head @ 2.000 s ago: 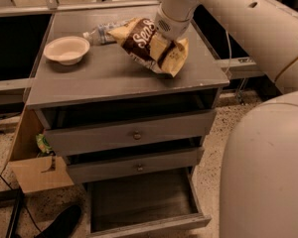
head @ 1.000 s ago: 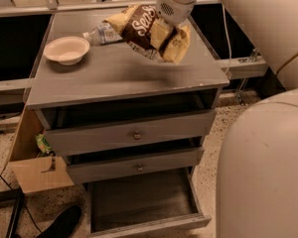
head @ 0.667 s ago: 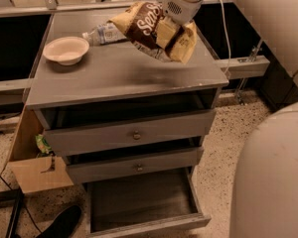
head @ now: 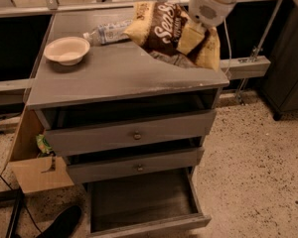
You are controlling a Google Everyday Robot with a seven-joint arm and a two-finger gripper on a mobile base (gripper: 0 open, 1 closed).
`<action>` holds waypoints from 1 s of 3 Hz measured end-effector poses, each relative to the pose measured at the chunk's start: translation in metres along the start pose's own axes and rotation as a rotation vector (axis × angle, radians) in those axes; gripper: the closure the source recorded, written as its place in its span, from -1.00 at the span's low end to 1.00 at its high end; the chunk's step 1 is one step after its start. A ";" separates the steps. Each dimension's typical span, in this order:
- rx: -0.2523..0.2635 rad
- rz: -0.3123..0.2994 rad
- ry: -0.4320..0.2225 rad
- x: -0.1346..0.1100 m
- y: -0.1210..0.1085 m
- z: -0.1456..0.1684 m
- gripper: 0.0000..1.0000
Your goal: Place brown chip bag into bottom drawer
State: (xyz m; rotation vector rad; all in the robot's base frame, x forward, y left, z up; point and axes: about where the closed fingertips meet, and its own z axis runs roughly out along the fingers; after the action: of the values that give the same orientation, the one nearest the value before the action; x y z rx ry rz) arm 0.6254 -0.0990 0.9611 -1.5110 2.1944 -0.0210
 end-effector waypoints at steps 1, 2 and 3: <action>-0.019 -0.137 0.009 0.031 0.033 -0.031 1.00; -0.104 -0.277 0.004 0.056 0.072 -0.052 1.00; -0.103 -0.342 -0.001 0.056 0.072 -0.052 1.00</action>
Offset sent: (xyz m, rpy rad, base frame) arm -0.1638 -0.0524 0.0025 -0.1242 0.0770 0.5264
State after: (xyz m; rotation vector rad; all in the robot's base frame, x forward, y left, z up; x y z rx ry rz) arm 0.5263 -0.1331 0.9668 -1.9267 1.9364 -0.0186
